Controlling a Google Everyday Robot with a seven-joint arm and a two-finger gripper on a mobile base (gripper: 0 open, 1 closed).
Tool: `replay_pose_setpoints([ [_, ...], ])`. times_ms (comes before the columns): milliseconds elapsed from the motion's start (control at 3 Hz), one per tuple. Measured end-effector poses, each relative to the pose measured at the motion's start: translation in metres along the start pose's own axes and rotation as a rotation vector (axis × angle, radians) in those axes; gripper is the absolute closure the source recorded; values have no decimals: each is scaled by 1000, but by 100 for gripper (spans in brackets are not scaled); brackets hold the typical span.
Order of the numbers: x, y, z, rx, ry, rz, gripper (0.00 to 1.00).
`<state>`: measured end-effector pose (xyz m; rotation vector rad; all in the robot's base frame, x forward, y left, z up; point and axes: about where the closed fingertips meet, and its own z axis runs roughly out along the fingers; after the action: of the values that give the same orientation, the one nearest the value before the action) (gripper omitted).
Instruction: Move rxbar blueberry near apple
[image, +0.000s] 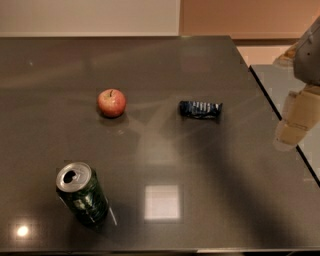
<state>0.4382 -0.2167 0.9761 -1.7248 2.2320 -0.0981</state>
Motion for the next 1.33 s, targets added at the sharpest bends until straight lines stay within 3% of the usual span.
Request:
replay_pose_setpoints([
  [667,-4,-12,11,-8,-19,-1,0],
  [1333,-17,-48,55,-56,-76,9,0],
])
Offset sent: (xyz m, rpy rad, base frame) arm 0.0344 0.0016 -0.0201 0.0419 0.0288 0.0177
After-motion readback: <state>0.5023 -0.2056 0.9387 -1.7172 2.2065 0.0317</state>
